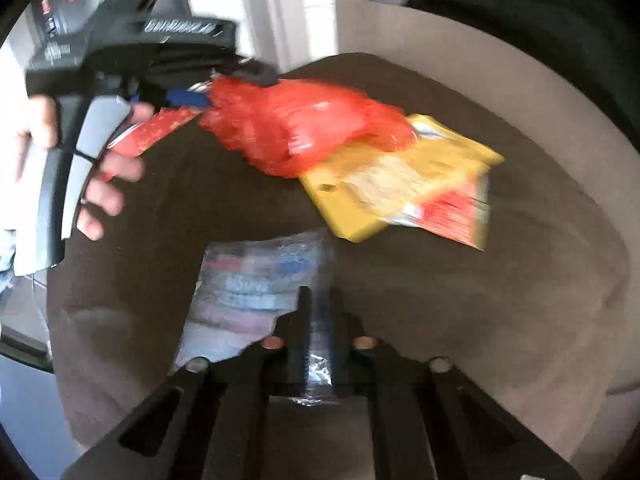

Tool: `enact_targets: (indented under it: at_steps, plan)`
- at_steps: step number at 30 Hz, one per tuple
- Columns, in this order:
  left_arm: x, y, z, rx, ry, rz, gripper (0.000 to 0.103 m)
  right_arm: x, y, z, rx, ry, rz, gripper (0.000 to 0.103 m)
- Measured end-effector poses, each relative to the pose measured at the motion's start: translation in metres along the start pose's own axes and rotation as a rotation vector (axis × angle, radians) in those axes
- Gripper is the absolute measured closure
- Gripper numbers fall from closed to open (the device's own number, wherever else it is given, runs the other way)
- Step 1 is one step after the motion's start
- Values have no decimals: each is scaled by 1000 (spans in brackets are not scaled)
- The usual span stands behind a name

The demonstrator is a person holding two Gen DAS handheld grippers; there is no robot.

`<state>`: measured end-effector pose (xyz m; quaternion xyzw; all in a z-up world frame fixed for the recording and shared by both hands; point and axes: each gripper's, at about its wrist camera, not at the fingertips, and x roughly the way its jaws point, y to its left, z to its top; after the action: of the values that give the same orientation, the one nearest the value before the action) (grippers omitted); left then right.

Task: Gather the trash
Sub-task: 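Grasp the red plastic bag with the left tool while the right tool grasps the clear printed wrapper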

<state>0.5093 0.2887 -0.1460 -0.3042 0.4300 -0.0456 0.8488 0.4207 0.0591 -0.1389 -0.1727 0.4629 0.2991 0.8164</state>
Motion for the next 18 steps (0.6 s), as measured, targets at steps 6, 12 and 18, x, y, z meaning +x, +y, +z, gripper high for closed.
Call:
enact_targets:
  at_steps: [6, 12, 18]
  plan:
    - [18, -14, -10, -52, 88, -46, 21, -31, -48, -33, 74, -6, -32, 100]
    - [-26, -70, -14, 76, -47, 53, 63, -70, -80, -62, 125, -71, -56, 100]
    - [-66, -183, -33, 276, -133, 25, 63, -120, -122, -76, 186, -196, -75, 100]
